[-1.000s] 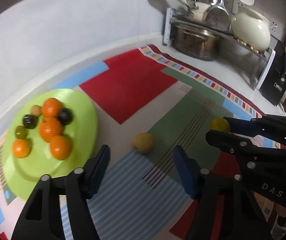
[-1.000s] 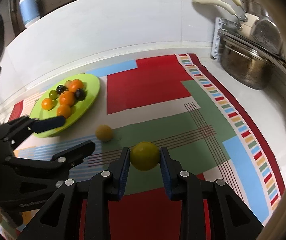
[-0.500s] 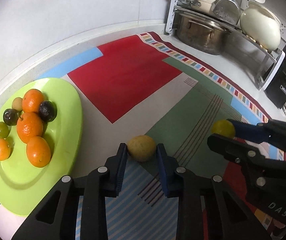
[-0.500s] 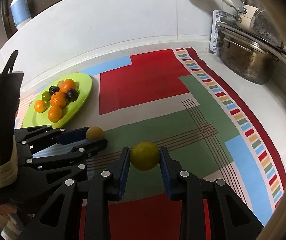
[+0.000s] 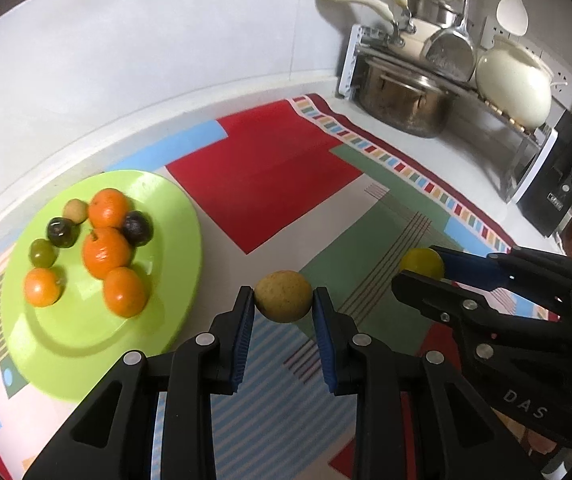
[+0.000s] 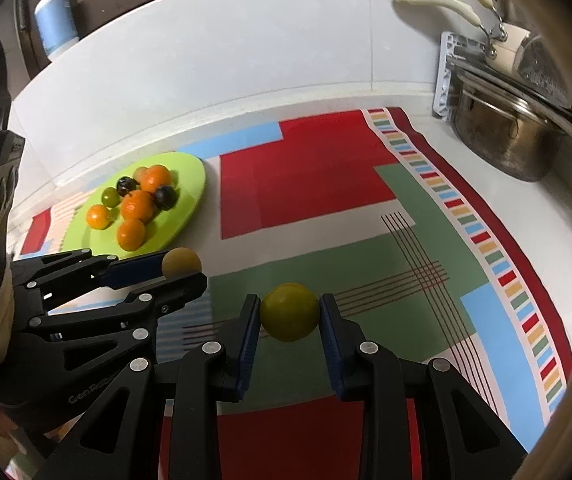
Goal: Organize fruits
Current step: 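Carry both fruits over the green plate and open both tools to release them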
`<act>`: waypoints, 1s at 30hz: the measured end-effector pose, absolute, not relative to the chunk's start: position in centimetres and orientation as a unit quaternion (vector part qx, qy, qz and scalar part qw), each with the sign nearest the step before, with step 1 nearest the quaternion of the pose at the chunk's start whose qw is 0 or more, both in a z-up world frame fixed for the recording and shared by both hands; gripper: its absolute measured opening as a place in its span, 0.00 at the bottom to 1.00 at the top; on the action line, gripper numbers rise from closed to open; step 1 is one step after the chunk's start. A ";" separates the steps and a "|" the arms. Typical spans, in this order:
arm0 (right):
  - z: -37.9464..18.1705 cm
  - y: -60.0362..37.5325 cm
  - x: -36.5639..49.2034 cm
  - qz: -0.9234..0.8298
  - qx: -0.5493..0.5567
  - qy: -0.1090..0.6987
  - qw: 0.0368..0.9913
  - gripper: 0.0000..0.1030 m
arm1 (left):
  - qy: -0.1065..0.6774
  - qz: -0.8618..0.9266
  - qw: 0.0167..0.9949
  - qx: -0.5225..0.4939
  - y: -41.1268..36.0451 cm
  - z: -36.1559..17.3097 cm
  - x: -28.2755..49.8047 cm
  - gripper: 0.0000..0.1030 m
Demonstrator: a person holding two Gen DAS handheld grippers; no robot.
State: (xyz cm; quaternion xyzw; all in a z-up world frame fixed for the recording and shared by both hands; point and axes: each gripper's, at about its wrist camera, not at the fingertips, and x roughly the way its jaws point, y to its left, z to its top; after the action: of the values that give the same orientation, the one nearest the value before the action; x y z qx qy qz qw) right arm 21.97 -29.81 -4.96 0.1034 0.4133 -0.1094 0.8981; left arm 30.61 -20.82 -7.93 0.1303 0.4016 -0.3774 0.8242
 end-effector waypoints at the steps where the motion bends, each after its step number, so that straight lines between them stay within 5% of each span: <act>1: -4.7 -29.6 21.9 -0.107 0.103 0.411 0.899 0.30 | 0.400 -0.376 0.826 0.129 -20.6 -7.7 30.4 0.29; 30: 2.3 -19.8 20.5 -0.019 0.039 0.352 0.935 0.30 | 0.346 -0.307 0.883 0.074 -9.1 -0.6 27.3 0.29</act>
State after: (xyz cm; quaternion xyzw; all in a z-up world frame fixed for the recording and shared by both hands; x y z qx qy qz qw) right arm 20.50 -19.82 2.29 0.0390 0.3519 -0.0186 0.9350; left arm 27.29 -9.11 -0.56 0.0741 0.3464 -0.3070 0.8833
